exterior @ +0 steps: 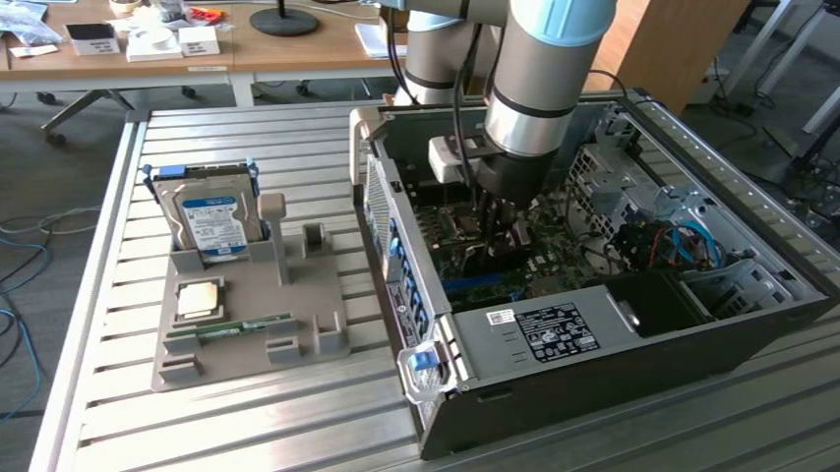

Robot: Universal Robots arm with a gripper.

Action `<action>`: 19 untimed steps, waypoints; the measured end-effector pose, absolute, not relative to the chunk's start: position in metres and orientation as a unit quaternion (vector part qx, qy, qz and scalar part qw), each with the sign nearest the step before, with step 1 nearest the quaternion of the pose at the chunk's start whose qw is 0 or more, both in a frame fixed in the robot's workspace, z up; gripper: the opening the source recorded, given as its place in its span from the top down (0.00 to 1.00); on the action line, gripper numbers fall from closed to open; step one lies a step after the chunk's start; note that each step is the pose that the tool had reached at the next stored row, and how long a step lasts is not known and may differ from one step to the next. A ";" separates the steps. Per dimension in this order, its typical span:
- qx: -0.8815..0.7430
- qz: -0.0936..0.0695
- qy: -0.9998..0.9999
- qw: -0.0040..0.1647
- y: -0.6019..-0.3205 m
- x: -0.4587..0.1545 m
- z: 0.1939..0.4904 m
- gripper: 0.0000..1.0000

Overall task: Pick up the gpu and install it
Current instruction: 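Insert the gpu into the slot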

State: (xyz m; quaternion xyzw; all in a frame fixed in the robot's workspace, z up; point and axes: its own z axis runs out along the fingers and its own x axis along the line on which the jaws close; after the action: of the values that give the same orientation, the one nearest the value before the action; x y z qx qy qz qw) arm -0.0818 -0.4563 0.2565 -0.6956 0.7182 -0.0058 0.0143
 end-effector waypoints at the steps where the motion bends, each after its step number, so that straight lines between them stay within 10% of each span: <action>1: -0.694 -0.006 0.720 0.014 -0.456 -0.082 0.256 0.73; 19: -0.676 -0.006 0.737 0.012 -0.456 -0.082 0.249 0.73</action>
State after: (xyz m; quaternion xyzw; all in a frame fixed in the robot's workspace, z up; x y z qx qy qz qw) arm -0.0819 -0.4563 0.2490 -0.6760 0.7368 -0.0061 0.0116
